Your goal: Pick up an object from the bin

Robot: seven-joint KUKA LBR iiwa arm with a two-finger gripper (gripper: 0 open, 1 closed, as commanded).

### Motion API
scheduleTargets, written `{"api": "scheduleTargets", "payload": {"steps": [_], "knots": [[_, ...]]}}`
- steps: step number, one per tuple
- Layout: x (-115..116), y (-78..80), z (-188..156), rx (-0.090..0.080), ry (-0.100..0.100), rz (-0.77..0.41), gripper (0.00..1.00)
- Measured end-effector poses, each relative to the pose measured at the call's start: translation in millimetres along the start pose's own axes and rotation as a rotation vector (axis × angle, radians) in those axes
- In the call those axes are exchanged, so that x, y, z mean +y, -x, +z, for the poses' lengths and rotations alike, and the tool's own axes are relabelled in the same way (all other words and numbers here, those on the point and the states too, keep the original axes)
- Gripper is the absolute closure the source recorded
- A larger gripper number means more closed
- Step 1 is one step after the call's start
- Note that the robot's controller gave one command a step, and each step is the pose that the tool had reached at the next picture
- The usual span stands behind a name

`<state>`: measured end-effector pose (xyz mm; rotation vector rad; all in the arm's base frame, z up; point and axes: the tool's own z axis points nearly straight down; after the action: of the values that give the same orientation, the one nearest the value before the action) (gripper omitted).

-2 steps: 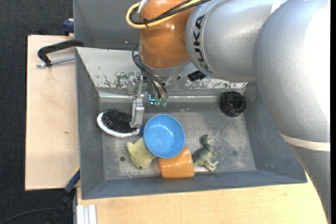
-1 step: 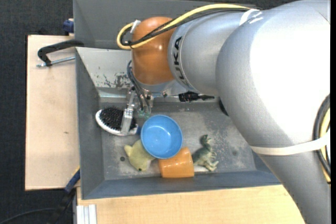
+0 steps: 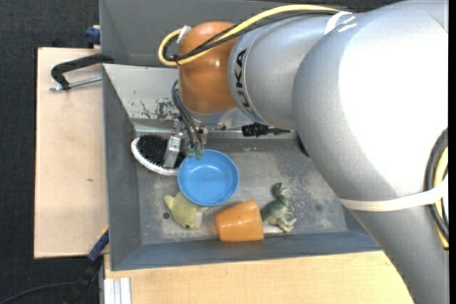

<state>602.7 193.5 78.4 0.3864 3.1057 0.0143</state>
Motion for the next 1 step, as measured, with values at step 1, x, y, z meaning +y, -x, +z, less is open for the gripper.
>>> {"api": "scheduleTargets", "payload": {"steps": [1], "knots": [[5.8, -12.3, -1.6, 0.004, -0.008, 0.353, 1.00]]}}
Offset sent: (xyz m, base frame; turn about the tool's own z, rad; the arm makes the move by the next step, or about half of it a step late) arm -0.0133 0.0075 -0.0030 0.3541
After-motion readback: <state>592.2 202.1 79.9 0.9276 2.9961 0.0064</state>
